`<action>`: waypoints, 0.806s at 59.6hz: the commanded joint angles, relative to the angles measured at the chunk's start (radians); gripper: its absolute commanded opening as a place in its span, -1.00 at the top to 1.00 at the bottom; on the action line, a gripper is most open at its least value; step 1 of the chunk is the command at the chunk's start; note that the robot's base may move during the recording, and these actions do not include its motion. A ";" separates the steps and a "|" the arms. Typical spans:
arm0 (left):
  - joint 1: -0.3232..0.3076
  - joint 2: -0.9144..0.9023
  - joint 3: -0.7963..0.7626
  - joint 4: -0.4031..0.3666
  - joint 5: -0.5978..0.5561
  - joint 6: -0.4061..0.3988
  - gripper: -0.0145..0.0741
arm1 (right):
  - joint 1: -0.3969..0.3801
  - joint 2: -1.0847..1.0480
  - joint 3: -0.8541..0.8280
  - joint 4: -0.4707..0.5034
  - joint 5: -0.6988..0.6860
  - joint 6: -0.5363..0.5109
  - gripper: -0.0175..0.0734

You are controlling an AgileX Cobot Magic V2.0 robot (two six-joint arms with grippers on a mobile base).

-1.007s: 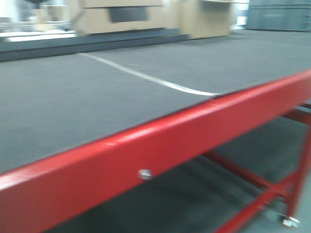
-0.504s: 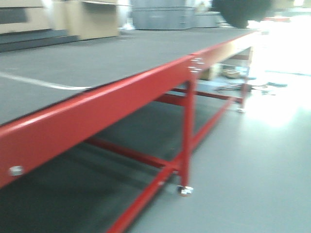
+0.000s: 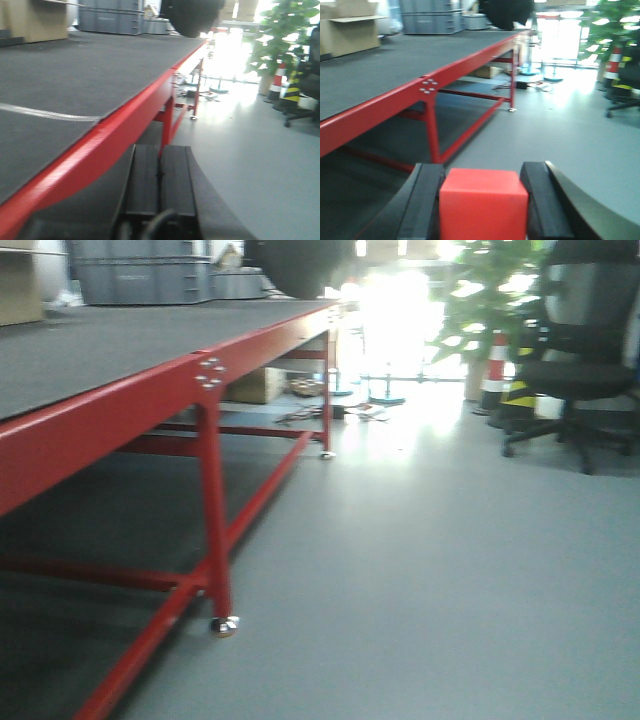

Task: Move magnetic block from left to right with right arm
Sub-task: 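Drive the base away from the table carrying the cube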

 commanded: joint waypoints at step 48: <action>0.002 -0.015 0.009 0.000 -0.096 -0.007 0.94 | -0.004 0.016 -0.025 -0.020 -0.086 -0.007 0.21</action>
